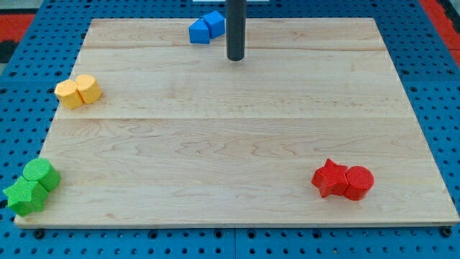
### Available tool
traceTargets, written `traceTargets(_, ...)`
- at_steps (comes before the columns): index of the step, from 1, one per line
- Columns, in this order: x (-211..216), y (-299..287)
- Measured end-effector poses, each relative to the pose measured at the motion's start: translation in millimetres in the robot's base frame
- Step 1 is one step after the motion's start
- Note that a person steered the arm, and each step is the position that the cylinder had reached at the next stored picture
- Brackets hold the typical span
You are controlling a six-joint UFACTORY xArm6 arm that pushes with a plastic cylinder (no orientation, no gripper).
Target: Move the red circle towards center
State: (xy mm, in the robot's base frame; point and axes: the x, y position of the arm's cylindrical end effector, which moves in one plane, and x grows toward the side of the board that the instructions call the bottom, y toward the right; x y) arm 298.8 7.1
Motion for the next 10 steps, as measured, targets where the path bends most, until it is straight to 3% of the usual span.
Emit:
traceTargets(6,5.2,-0.6)
traceTargets(7,62.5,22.9)
traceTargets(9,185.4,2.4)
traceTargets(10,234.5,41.3)
